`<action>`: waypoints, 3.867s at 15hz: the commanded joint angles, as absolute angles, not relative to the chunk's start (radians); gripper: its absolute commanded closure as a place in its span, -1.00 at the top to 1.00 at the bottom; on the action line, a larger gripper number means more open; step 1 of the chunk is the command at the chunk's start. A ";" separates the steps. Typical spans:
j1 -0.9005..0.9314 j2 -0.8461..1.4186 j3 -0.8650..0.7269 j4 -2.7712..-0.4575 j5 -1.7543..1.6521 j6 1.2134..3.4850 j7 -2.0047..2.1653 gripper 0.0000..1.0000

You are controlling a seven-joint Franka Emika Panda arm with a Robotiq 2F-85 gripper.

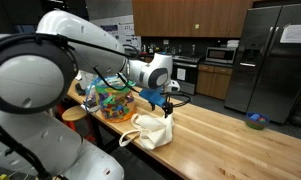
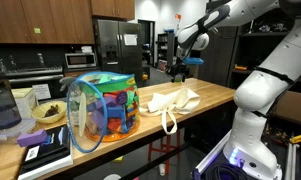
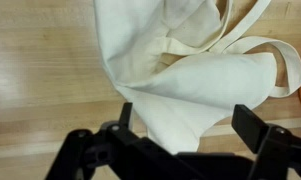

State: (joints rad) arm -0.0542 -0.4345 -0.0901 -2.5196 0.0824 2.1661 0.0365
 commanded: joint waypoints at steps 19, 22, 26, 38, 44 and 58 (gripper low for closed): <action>-0.061 -0.434 -0.084 -2.518 0.086 2.164 0.034 1.00; -0.061 -0.434 -0.084 -2.518 0.086 2.164 0.034 1.00; -0.061 -0.434 -0.084 -2.518 0.086 2.164 0.034 1.00; -0.061 -0.434 -0.084 -2.518 0.086 2.164 0.034 1.00; -0.053 -0.459 -0.070 -2.527 0.096 2.173 0.049 1.00; -0.006 -0.337 -0.014 -2.622 0.142 2.256 0.045 1.00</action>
State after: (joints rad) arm -0.0171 -0.3790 -0.0183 -2.6037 0.1283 2.2219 0.0429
